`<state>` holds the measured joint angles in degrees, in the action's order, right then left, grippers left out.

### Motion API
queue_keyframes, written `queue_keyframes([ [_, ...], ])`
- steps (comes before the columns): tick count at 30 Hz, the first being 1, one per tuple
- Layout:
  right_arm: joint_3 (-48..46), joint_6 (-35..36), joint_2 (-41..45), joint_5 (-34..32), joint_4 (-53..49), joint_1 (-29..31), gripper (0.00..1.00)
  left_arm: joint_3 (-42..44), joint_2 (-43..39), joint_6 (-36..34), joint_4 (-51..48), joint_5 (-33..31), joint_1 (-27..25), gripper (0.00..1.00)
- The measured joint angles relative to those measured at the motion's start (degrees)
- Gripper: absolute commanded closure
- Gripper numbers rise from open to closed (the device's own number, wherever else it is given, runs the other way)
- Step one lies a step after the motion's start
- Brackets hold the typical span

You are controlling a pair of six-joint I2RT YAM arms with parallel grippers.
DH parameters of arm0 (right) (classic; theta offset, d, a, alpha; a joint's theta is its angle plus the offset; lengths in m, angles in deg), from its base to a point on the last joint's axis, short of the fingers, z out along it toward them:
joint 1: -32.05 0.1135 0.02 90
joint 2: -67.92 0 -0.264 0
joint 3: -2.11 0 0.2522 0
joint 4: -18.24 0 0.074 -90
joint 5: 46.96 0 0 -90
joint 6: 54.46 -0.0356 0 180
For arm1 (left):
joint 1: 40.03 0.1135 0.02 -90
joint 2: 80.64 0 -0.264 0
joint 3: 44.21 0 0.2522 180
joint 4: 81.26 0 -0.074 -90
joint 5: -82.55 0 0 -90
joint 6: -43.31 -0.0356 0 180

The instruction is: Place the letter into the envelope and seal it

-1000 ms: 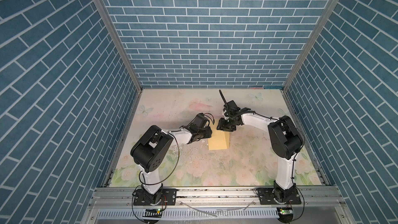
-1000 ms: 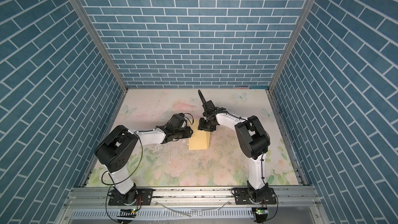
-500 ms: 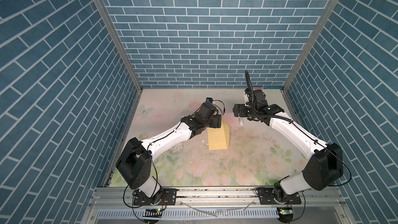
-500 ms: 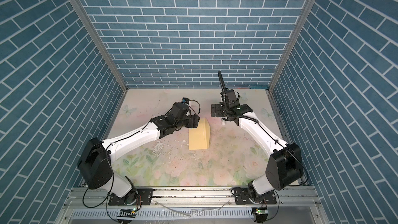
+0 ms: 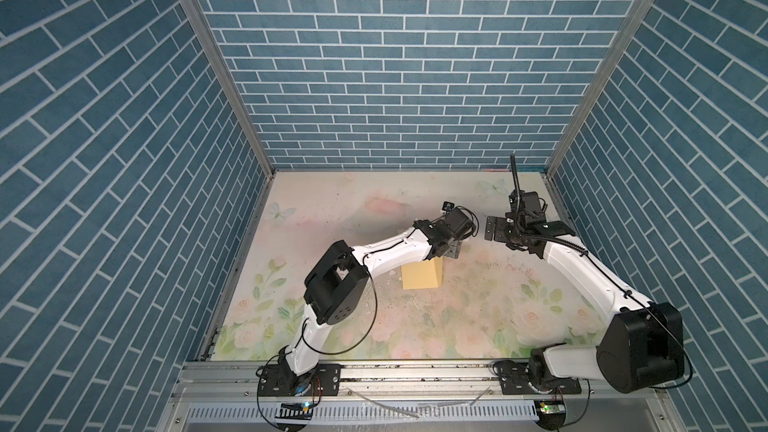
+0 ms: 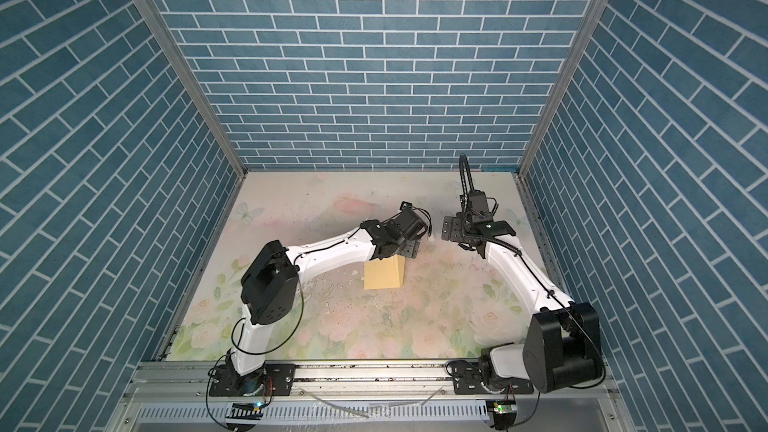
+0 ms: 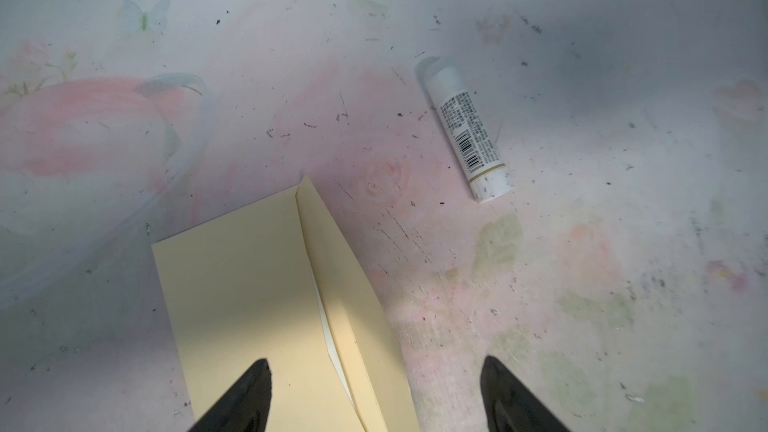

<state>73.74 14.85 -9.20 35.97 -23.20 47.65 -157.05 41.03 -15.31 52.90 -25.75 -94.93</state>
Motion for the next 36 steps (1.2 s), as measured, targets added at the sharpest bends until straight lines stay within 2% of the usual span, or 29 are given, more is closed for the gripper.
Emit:
queue_keyframes([
  [8,-2.4,0.0,-0.3,3.0,2.0,-0.7,0.01,-4.4,6.3,1.5,-4.2,-3.7,-0.8,0.50],
  [11,-2.4,0.0,-0.7,3.9,3.0,-0.8,0.02,-4.9,7.7,1.5,-4.7,-4.4,-0.8,0.67],
  [17,-2.4,0.0,-1.0,5.6,3.6,-0.9,0.03,-4.9,8.3,-0.5,-5.4,-5.3,-0.8,0.94],
  [21,-2.4,0.0,-1.0,6.3,3.8,-1.0,0.03,-4.2,7.5,-5.5,-5.0,-6.4,-0.8,1.00],
  [25,-2.4,0.0,-1.0,6.6,3.7,-1.1,0.03,1.5,1.4,-16.9,-2.7,-8.8,-0.8,1.00],
  [31,-2.4,0.2,-0.8,6.9,3.7,-1.7,0.03,15.8,-15.9,-44.5,9.0,-11.8,-0.8,1.00],
  [36,-2.4,0.2,0.0,7.3,3.1,-2.5,0.03,31.4,-28.4,-65.7,23.3,-8.1,-0.2,1.00],
])
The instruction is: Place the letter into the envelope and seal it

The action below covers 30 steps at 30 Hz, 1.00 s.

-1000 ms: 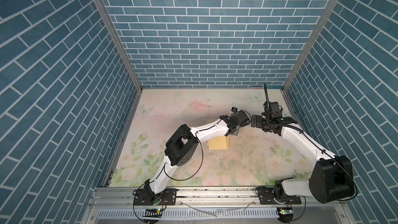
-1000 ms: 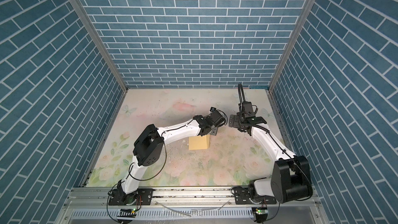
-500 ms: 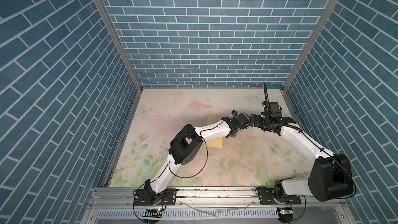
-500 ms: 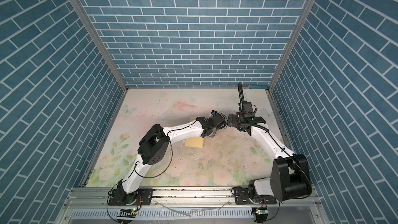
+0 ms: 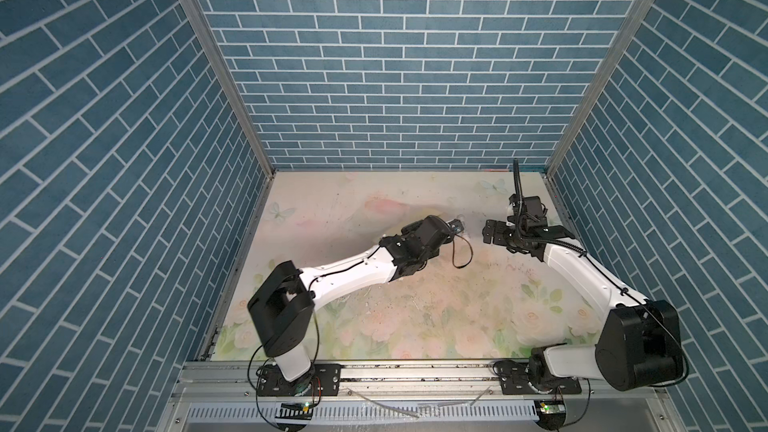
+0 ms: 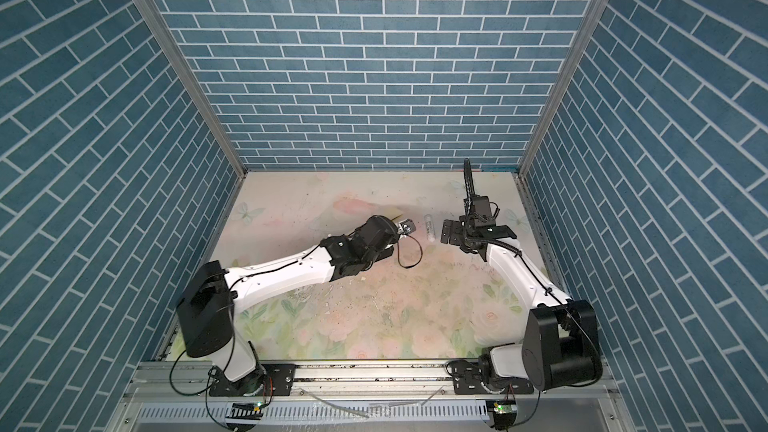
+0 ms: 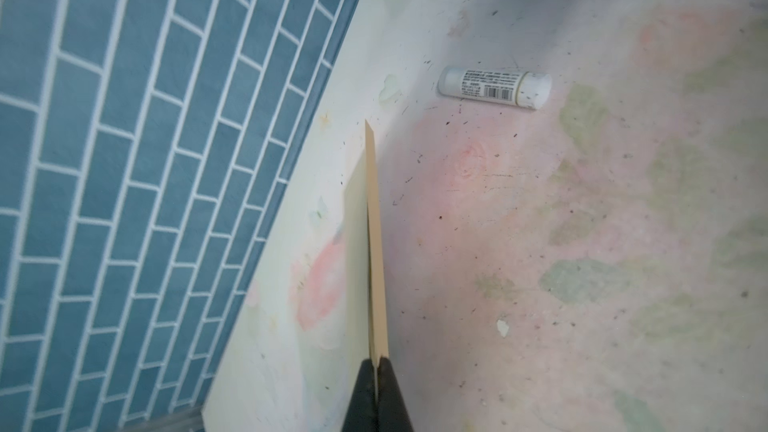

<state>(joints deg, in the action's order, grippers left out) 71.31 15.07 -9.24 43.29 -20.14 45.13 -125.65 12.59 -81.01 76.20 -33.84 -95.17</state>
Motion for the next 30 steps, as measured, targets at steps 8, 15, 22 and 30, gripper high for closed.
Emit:
queue_keyframes([
  [8,0.0,1.2,1.0,1.0,-0.9,-0.3,0.03,15.9,-5.7,-17.9,13.0,12.7,0.8,1.00],
  [15,0.0,1.9,1.6,2.6,-1.8,-0.3,0.02,23.3,-5.9,-21.9,19.0,21.2,0.8,1.00],
  [22,0.0,2.5,1.6,3.7,-2.8,-0.3,0.02,26.9,-5.9,-20.5,22.8,25.2,0.8,1.00],
  [30,0.1,2.6,1.1,6.0,-3.5,-0.4,0.01,29.7,-4.0,-18.0,26.4,25.0,0.3,0.94],
])
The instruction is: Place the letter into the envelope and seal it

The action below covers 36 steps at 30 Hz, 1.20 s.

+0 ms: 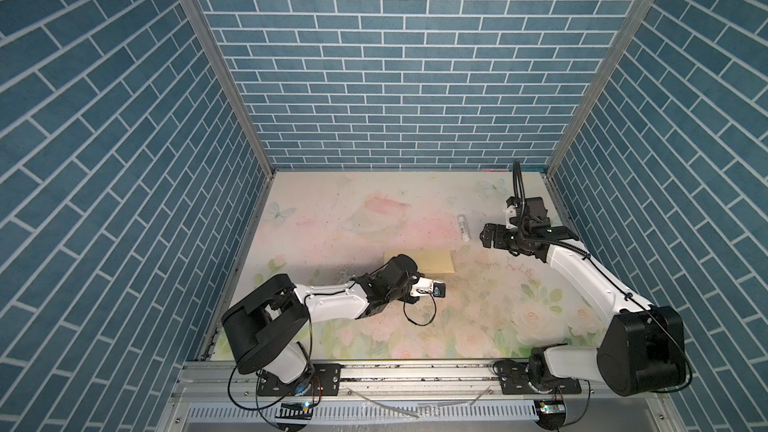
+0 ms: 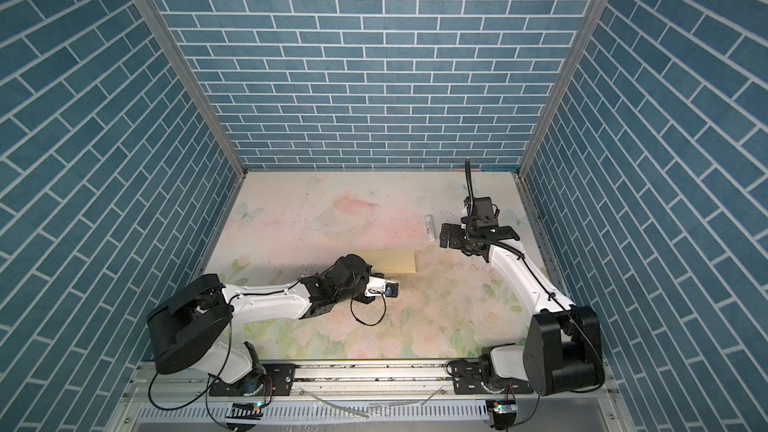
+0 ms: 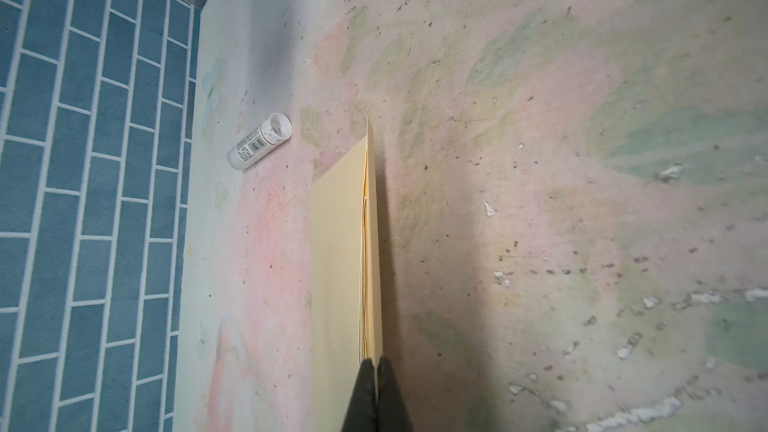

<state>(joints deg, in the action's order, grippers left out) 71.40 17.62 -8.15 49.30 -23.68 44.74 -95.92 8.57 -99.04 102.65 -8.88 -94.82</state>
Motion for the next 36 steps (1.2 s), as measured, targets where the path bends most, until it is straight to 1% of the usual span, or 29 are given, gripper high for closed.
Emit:
queue_keyframes([
  [1,0.0,0.0,-0.1,0.2,-0.1,0.0,0.01,0.1,0.4,0.3,0.0,-0.1,0.0,0.90],
  [3,0.1,0.0,-0.6,0.7,-0.3,0.0,0.01,0.2,0.8,1.1,0.0,-0.5,-0.1,0.88],
  [4,0.2,0.1,-0.9,0.9,-0.4,0.0,0.01,0.2,0.8,1.6,0.1,-0.9,-0.1,0.84],
  [5,0.5,0.2,-1.3,1.1,-0.6,0.0,0.01,0.2,0.7,2.0,0.3,-1.1,-0.1,0.74],
  [6,0.9,0.3,-1.8,1.3,-0.8,0.0,0.01,0.2,0.6,2.4,0.4,-1.3,-0.2,0.53],
  [7,1.5,0.3,-2.3,1.5,-1.0,0.0,0.01,0.2,0.3,3.1,0.4,-1.6,-0.2,0.42],
  [9,3.1,0.5,-3.5,1.8,-1.6,0.0,0.02,0.3,-1.0,4.7,0.5,-1.9,-0.2,0.35],
  [13,8.7,1.6,-7.2,2.1,-3.4,0.0,0.03,1.3,-7.1,9.1,2.8,-2.7,-0.2,0.16],
  [17,15.4,2.4,-12.0,2.0,-5.4,0.0,0.05,2.3,-13.8,16.1,6.1,-4.6,-0.1,0.04],
  [19,19.6,2.8,-15.5,1.9,-7.0,0.0,0.07,2.3,-16.7,21.2,7.5,-5.7,0.1,0.01],
  [24,29.2,3.3,-24.4,1.6,-10.3,0.3,0.09,2.1,-20.6,33.9,7.4,-9.4,0.4,0.00],
  [26,32.5,3.4,-27.7,1.4,-11.7,0.6,0.10,1.1,-20.9,38.8,5.4,-11.1,0.9,0.01],
  [29,37.0,3.7,-32.6,0.7,-13.9,1.4,0.13,-1.9,-20.8,46.5,-0.2,-12.8,2.6,0.01],
  [33,41.6,4.5,-37.9,-0.6,-16.6,3.5,0.17,-6.3,-20.0,56.9,-7.4,-12.5,7.1,0.00],
  [36,44.0,4.9,-41.0,-1.7,-17.9,4.9,0.22,-8.0,-18.8,63.6,-11.9,-11.8,10.3,0.00],
])
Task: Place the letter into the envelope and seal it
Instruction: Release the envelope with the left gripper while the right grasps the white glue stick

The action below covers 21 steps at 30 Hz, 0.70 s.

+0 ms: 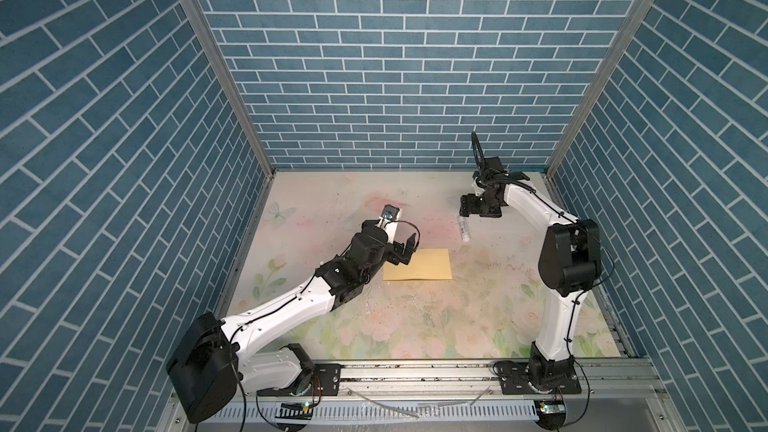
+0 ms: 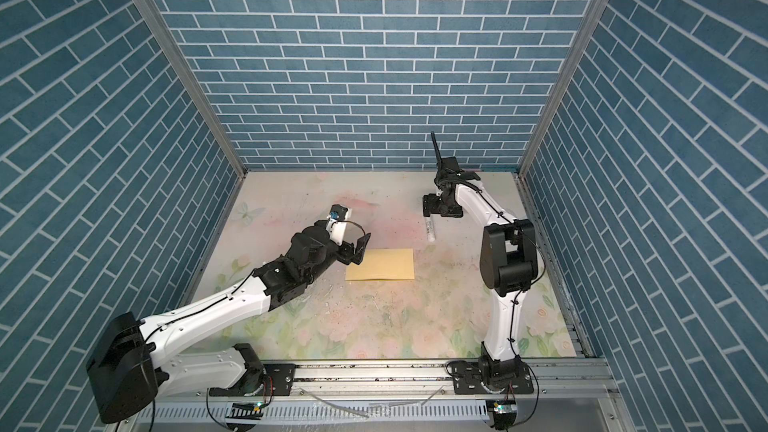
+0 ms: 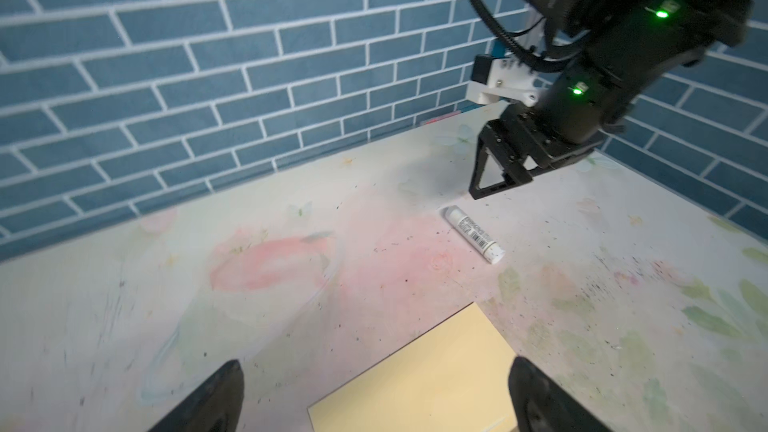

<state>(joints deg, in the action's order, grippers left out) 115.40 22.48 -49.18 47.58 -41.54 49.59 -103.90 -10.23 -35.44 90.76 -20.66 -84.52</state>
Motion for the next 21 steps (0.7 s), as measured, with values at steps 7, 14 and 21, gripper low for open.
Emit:
queue_keyframes([
  [7,4.2,0.1,-6.3,-2.2,-2.4,2.1,0.32,-3.0,5.4,9.7,-9.9,2.4,2.7,0.00],
  [14,5.9,0.0,-10.4,-3.8,-3.1,2.7,0.45,-4.5,8.3,13.9,-13.9,4.4,3.1,0.00],
  [21,6.4,0.0,-13.1,-4.7,-3.5,2.7,0.62,-4.5,8.8,15.0,-14.4,5.4,3.1,0.00],
])
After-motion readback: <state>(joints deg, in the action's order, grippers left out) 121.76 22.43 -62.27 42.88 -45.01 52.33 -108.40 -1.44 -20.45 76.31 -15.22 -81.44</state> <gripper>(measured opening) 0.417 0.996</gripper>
